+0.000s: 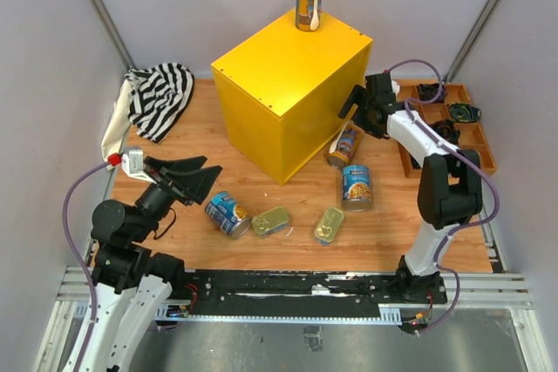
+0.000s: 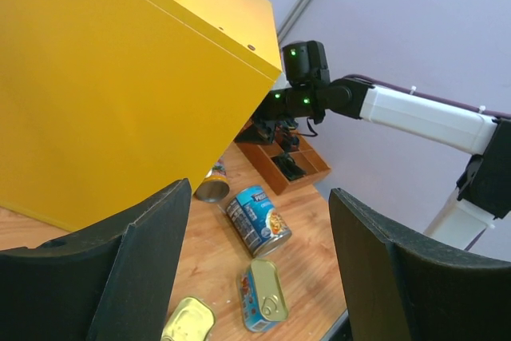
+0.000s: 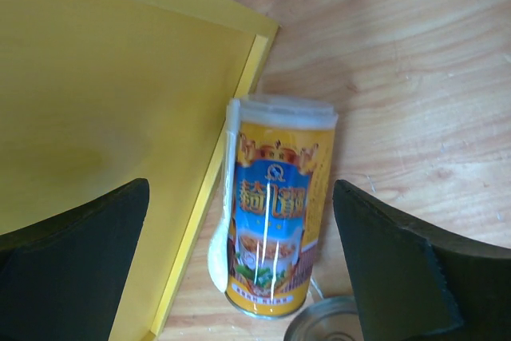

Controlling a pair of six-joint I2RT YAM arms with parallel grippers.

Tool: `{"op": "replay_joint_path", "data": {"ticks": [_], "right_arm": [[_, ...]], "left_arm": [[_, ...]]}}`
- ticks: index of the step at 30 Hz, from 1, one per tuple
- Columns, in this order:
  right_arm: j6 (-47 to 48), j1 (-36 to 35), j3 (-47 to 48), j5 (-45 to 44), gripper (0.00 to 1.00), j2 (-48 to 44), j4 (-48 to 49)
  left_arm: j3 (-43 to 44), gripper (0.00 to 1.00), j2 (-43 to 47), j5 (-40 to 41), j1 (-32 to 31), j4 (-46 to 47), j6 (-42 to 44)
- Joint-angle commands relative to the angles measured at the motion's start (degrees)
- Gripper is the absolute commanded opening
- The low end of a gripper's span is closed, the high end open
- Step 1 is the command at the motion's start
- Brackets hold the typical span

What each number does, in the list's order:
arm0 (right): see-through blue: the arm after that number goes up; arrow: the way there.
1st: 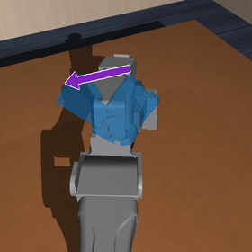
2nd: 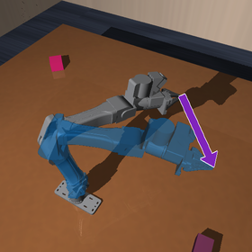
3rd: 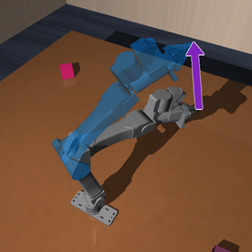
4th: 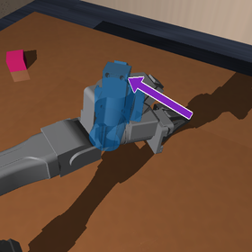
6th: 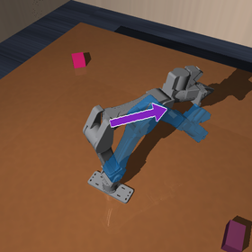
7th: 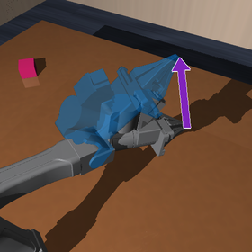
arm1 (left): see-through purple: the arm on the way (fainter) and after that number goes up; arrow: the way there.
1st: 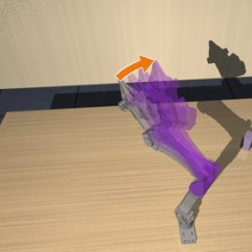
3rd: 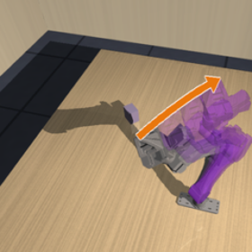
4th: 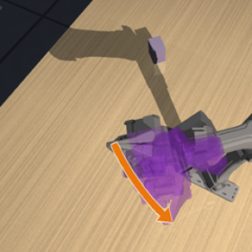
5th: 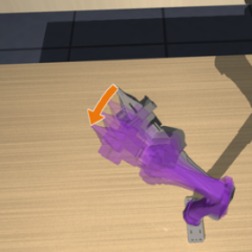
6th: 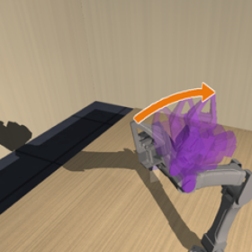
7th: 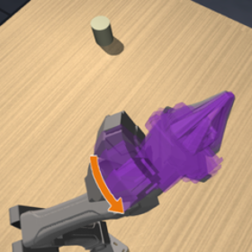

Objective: Place and organize the canned foods onto the counter

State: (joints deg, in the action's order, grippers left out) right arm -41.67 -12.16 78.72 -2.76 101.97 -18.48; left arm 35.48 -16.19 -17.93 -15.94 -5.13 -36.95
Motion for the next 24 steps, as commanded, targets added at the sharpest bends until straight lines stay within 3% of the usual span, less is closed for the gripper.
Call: {"op": "replay_joint_path", "data": {"ticks": [1, 24], "right_arm": [[0.81, 0.86, 3.91, -0.30, 0.98, 3.31, -2.38], [0.65, 1.45, 5.77, 0.42, 0.99, 13.34, -3.49]], "left_arm": [[-2.05, 0.74, 0.24, -0.40, -0.31, 4.08, -1.02], [-4.74, 0.74, -4.89, -1.02, -0.27, 9.43, -0.92]]}}
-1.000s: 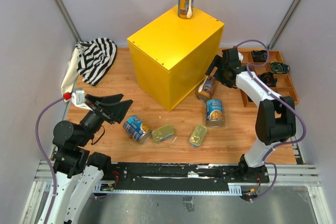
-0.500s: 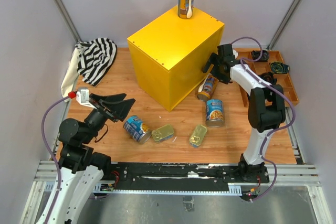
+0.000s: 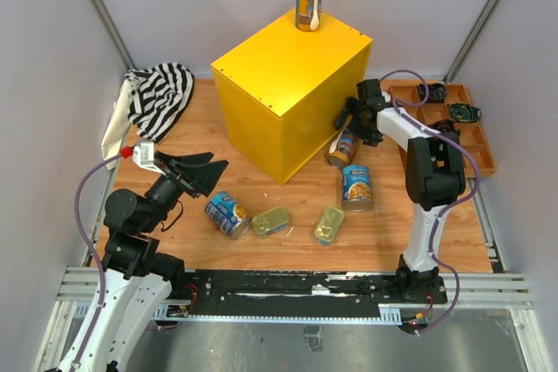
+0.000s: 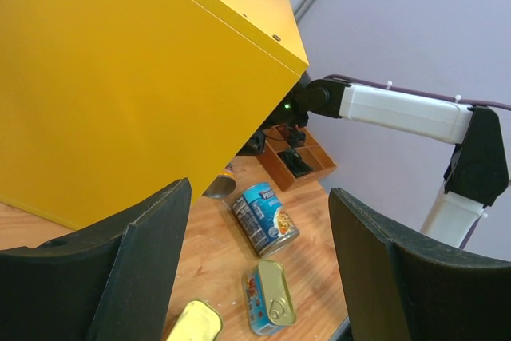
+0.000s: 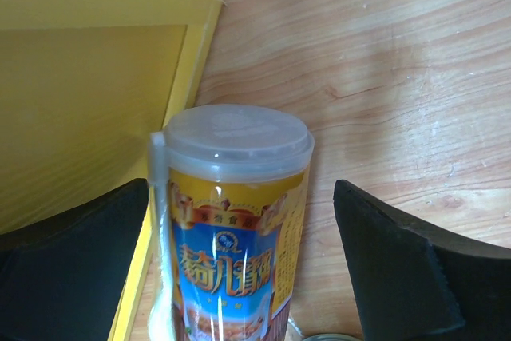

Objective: Place and organize the canned foods onto the counter

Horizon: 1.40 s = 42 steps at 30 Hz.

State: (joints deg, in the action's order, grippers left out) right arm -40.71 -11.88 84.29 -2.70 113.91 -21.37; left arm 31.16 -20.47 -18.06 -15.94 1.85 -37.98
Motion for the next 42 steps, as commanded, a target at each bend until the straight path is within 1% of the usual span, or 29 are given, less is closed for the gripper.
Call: {"op": "replay_joint_path", "data": {"ticks": [1, 6, 7, 9, 10, 12, 14, 15, 20, 23, 27, 31, 35, 42], "right_arm": [[-0.41, 1.22, -0.32, 0.21, 0.98, 1.36, -0.27], [-0.44, 1.17, -2.15, 0.04, 0.89, 1.02, 0.59], [-0.43, 1.16, -2.75, 0.13, 0.85, 0.77, 0.93], [-0.29, 1.23, -3.79, 0.32, 0.72, 0.06, 1.65], [-0.19, 1.21, -4.28, 0.40, 0.65, -0.07, 2.00], [-0.08, 1.16, -5.24, 0.18, 0.48, -2.19, 2.33], [0.43, 1.22, -6.26, -0.24, 0.38, -3.74, 2.76], [0.71, 1.23, -6.70, -0.40, 0.36, -4.58, 2.90], [3.42, 1.08, -9.05, -1.69, 0.30, -9.54, 3.89], [5.32, 0.97, -11.81, -2.40, 0.23, -13.92, 6.28], [8.13, 0.73, -15.12, -3.60, 0.19, -18.91, 10.15], [11.06, 0.02, -17.44, -5.14, 0.10, -22.85, 12.52], [13.45, -1.30, -19.02, -7.09, 0.07, -25.59, 13.65], [19.76, -5.99, -19.69, -14.48, 0.02, -29.62, 14.22]], "left_arm": [[-0.42, 0.74, -0.74, -0.87, -0.31, 2.50, 0.17], [-0.73, 0.74, -1.28, -1.22, -0.32, 3.15, 0.10], [-0.69, 0.74, -1.34, -1.34, -0.32, 3.19, 0.10], [-0.54, 0.74, -1.48, -1.57, -0.32, 3.25, 0.16], [-0.41, 0.74, -1.47, -1.70, -0.32, 3.27, 0.24], [-0.17, 0.74, -1.42, -2.08, -0.32, 3.25, 0.19], [0.25, 0.74, -1.45, -2.45, -0.27, 3.32, 0.18], [0.34, 0.74, -1.56, -2.66, -0.29, 3.37, 0.18], [1.42, 0.74, -1.69, -3.92, -0.32, 3.59, 0.12], [1.94, 0.74, -1.62, -4.66, -0.32, 3.45, 0.24], [2.43, 0.74, -1.51, -5.67, -0.32, 3.19, 0.18], [3.37, 0.74, -1.26, -6.27, -0.31, 1.40, 1.14], [3.95, 0.74, -0.96, -7.15, -0.31, 0.11, 1.97], [4.75, 0.74, -0.75, -8.07, -0.32, -1.26, 3.35]]}}
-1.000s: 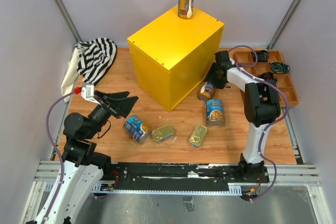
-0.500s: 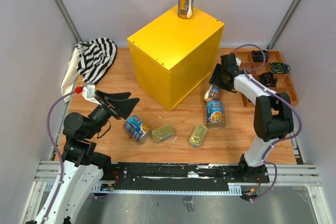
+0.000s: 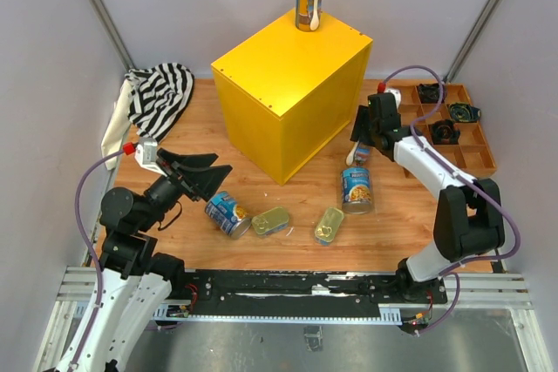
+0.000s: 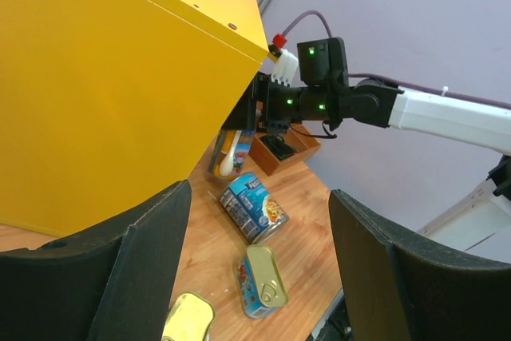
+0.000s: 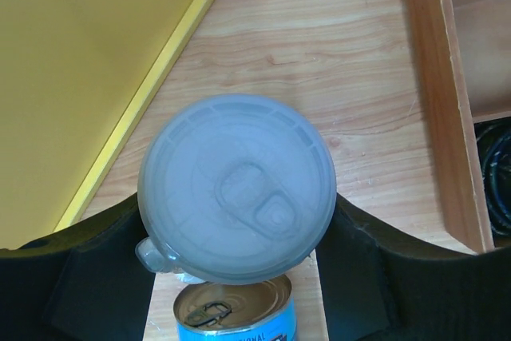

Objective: Place and organize the canned foods onto the counter

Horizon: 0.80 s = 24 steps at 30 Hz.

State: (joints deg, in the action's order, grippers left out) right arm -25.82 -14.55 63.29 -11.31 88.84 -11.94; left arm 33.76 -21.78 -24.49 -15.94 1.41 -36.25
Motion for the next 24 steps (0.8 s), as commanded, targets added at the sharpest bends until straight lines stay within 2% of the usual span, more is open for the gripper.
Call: {"op": "replay_joint_path", "data": {"ticks": [1, 10, 18, 24], "right_arm": [[5.81, -3.97, 1.73, -6.85, 0.02, -5.14, 4.51], [15.48, -8.35, 10.66, -13.37, 0.01, -11.33, 0.17], [20.24, -10.44, 22.92, -16.25, 0.01, -12.74, -6.14], [23.71, -12.00, 30.45, -16.59, 0.01, -13.20, -7.01]], "left_arm": [[2.36, 0.74, 0.53, -1.74, -0.32, -0.92, 1.82], [2.56, 0.74, 0.69, -2.57, -0.32, -1.28, 2.80], [2.51, 0.74, 0.99, -2.87, -0.29, -1.29, 3.83], [2.45, 0.74, 1.68, -2.67, -0.32, -2.11, 4.14]]}}
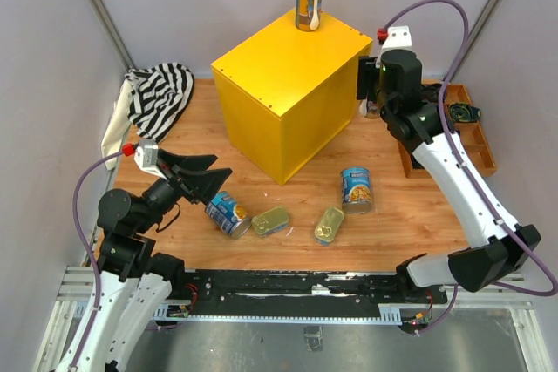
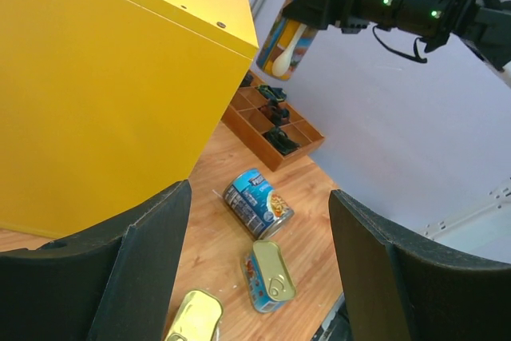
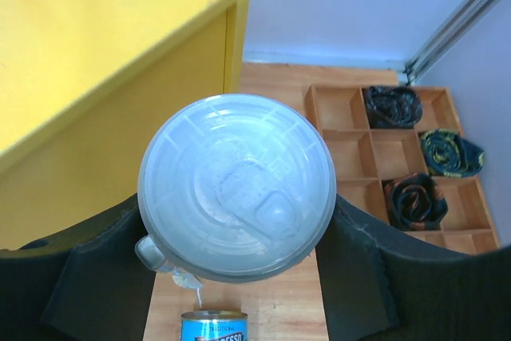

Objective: Place and organize the canned foods onto the counter

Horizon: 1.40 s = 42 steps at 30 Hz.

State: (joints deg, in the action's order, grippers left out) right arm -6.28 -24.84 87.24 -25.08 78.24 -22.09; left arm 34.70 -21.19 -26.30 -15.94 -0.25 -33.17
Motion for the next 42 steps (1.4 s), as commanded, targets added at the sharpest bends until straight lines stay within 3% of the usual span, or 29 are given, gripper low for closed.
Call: {"op": "replay_joint_path", "data": {"ticks": [1, 25, 42], "right_arm": [[4.71, -1.97, 7.81, -2.76, 0.01, -2.44, 2.96], [10.98, -4.78, 40.04, 3.13, 0.01, 15.68, 4.34], [6.70, -2.16, 57.98, 5.68, 0.01, 30.25, -0.30]], "left_arm": [[1.51, 0.74, 1.21, -0.85, -0.32, -0.45, 1.05], [1.14, 0.74, 3.13, 2.54, -0.32, -1.93, 0.29], [0.65, 0.74, -0.95, 3.06, -0.29, 0.82, 1.00]]}}
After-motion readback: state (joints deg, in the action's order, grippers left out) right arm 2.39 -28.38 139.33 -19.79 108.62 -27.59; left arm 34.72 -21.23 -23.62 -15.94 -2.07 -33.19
